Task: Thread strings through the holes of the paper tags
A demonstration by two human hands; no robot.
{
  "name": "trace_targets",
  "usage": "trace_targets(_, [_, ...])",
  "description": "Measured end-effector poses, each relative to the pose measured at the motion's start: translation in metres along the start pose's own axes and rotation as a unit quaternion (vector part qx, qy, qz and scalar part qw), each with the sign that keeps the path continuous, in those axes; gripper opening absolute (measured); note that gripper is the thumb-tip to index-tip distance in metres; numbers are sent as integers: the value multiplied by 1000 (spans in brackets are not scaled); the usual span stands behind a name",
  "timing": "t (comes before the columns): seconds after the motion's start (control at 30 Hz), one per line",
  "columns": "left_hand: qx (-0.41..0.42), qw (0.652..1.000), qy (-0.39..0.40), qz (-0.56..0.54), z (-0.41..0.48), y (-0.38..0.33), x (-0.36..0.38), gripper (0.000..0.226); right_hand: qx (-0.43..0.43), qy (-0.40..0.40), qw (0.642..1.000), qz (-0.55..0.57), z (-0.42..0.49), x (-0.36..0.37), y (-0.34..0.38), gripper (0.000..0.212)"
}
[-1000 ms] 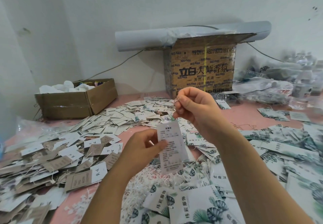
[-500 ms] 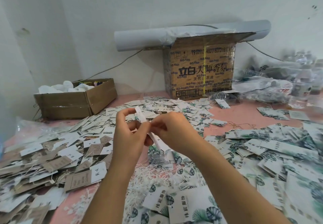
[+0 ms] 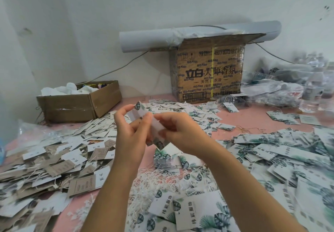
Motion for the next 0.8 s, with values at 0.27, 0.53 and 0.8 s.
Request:
trace_targets(0.27, [-54, 992, -30, 112, 10, 18, -22, 18, 161, 138, 974, -76, -21, -25, -30, 36])
trace_targets(0.53, [-207, 841, 153, 475, 1, 92, -26, 8, 240, 371, 884, -153, -42, 4, -49, 44])
trace_targets(0.8, [-216, 808, 167, 522, -7, 106, -27, 10, 271, 426, 838, -207, -48, 19, -61, 24])
Point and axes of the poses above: each hand's wrist, its own z-axis towards the middle knuckle, its own x-axis out of the palm, y = z × x, the point moved 7 cm from there along z, towards the middle knuckle, and after that the axes turned 9 degrees about -x, right-handed, at the moved point
